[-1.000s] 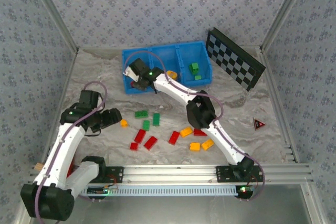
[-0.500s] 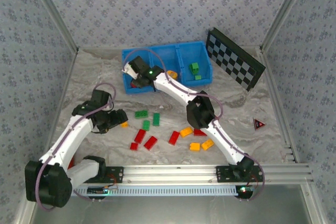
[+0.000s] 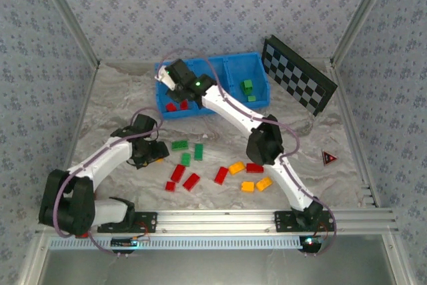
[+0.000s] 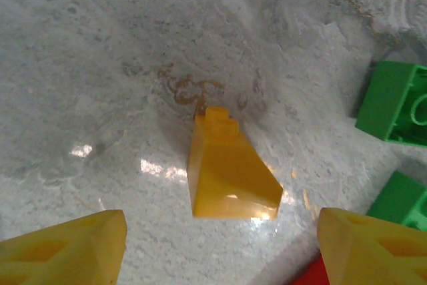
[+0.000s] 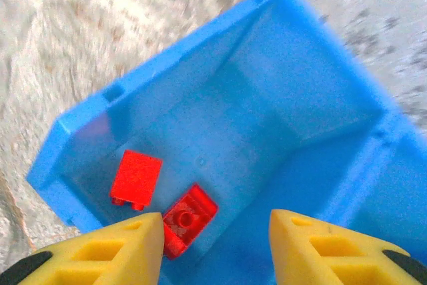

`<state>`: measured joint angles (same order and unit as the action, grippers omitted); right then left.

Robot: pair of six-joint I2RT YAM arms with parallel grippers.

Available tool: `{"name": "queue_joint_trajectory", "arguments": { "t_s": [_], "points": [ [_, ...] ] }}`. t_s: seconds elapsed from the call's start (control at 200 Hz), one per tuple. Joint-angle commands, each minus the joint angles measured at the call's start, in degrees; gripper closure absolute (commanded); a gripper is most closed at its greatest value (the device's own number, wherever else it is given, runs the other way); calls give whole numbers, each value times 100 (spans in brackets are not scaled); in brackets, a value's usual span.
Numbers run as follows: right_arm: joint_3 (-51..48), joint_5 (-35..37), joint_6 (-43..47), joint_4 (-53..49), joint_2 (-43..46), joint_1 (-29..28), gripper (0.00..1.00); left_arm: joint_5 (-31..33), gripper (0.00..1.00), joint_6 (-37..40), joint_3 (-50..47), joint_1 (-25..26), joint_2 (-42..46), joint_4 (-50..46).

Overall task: Sort the legos into containers by color
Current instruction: Pick up the lego from the middle-left of the table.

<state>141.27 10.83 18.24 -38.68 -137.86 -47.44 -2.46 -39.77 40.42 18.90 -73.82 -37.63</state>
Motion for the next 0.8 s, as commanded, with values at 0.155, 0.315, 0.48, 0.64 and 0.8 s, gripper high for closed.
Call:
{"name": "queue_joint_trajectory", "arguments": {
  "t_s": [0.155, 0.315, 0.48, 0.64, 0.8],
  "points": [
    [-847, 183, -795, -33, 1328, 94, 52, 123, 31, -20, 97, 167, -700, 351],
    [-1892, 202, -1041, 229, 1992, 331, 51, 154, 44, -44, 129, 202, -873, 362],
    [-3199, 243, -1388, 397, 2767, 643, 51, 373, 56, 83, 349, 207, -984, 260],
    [-4633, -621, -2125, 845, 3518, 1153, 51, 545, 65, 410, 812, 202, -1437, 92],
    [-5804, -370, -2440, 657, 4049, 1186, 51, 597, 71, 666, 1302, 211, -1696, -96]
  ]
}}
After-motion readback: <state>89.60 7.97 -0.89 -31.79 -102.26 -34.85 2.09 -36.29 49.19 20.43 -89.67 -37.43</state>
